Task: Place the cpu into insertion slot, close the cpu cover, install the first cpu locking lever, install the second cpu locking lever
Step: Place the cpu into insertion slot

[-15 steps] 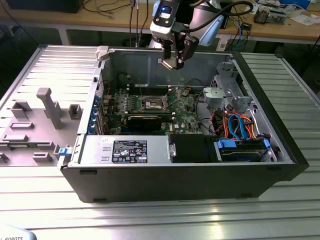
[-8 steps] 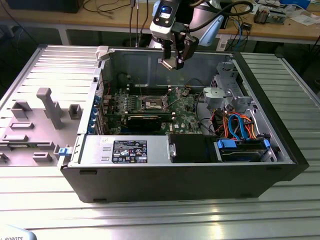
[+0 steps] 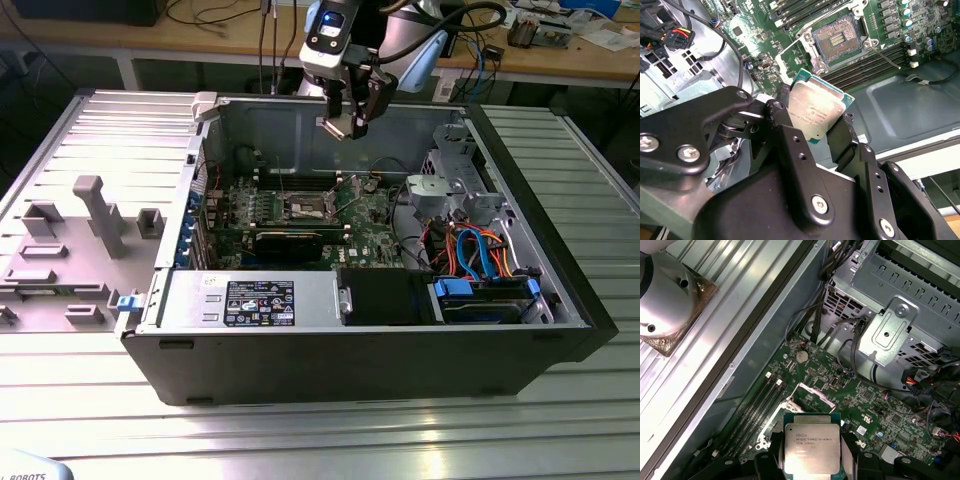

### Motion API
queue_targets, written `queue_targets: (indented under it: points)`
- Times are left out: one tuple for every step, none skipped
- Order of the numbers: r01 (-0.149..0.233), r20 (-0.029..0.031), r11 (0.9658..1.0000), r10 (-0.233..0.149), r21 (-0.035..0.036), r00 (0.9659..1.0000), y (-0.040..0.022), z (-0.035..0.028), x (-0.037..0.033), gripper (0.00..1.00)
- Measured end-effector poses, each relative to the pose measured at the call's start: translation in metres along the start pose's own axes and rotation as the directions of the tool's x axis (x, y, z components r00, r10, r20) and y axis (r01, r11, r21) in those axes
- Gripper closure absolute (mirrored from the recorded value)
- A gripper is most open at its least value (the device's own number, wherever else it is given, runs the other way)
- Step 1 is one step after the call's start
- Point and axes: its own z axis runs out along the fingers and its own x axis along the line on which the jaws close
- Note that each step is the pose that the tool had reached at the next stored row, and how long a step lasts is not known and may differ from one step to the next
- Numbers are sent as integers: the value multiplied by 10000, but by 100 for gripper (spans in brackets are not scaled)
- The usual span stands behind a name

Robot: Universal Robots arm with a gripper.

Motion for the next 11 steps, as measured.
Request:
queue_targets:
  points:
    - [-68,6,10000,68,-1,10000,0,0,0,46]
    - [-187,16,9998,187,-3,9998,0,0,0,46]
    - [-393,35,9992,393,-8,9992,0,0,0,46]
    - [-494,44,9988,494,-11,9988,0,0,0,46]
    - [-599,53,9982,599,-13,9982,0,0,0,46]
    - [-770,69,9970,770,-17,9970,0,0,0,46]
    - [-849,75,9964,849,-19,9964,0,0,0,46]
    - [-891,79,9960,892,-20,9960,0,0,0,46]
    - [-925,82,9957,925,-21,9957,0,0,0,46]
    - [-926,82,9957,926,-21,9957,0,0,0,46]
    - [-927,82,9957,927,-21,9957,0,1,0,46]
